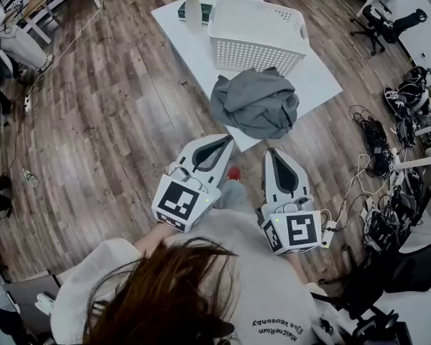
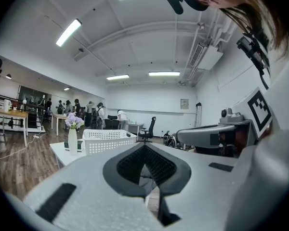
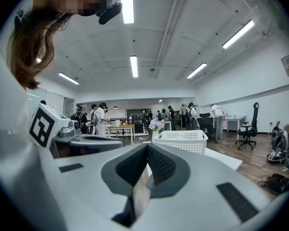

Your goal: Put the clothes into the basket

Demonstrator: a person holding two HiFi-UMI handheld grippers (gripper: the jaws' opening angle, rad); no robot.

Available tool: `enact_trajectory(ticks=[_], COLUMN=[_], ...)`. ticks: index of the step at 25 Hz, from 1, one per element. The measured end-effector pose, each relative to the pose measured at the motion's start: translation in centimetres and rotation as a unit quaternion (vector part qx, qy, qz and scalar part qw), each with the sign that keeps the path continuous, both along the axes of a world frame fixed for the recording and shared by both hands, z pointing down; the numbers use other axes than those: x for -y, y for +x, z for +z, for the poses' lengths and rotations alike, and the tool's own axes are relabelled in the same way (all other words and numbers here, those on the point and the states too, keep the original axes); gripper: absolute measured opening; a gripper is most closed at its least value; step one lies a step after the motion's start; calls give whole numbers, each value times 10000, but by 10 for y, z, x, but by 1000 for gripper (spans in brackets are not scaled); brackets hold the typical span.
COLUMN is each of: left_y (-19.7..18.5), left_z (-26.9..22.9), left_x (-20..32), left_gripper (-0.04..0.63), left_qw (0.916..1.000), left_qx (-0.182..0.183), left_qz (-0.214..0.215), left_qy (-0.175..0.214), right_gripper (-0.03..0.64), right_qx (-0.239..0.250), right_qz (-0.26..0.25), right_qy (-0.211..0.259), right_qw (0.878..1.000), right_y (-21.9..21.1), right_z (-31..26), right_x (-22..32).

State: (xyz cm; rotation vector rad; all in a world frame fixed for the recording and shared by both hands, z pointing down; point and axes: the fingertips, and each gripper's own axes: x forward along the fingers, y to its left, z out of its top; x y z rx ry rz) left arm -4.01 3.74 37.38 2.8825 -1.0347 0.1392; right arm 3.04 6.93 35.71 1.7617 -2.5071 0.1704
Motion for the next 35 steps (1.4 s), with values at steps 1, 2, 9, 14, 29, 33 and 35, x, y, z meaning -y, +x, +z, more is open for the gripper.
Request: enact_trajectory(ticks=[1,2,9,14,29,33,35], left_y=[4,9,40,62,51,45,48], left_z=[0,1,1,7,152,200,224], left_x=[10,19,84,129,196,211,215], left_gripper=[-5,-5,-5,-5,390,539,588], left_qw=[10000,10000,10000,9998,9811,9634,9507], left_qx=[-16,-10,-40,-56,910,1309,1469], left_qz=[-36,-53,-86,-78,-33,111,338], left_qy=[-37,-59,27,150,-1708,-2338,-2710], right_gripper=[14,14,14,14,458,542,558], right_qx=[4,8,-37,-34,137,480,406], right_qz=[-4,-13,-262,-448,-446,-333,-341], right_qy=[-33,-62,-151,-235,-2243,-3161,-3557], right_qw=[10000,10000,9995,9987,9734,9469,9331], right_y=[5,10,39,62,115,135,139], right_z=[2,3,5,16,160,213,240], right_x=[10,20,91,134,191,194,197])
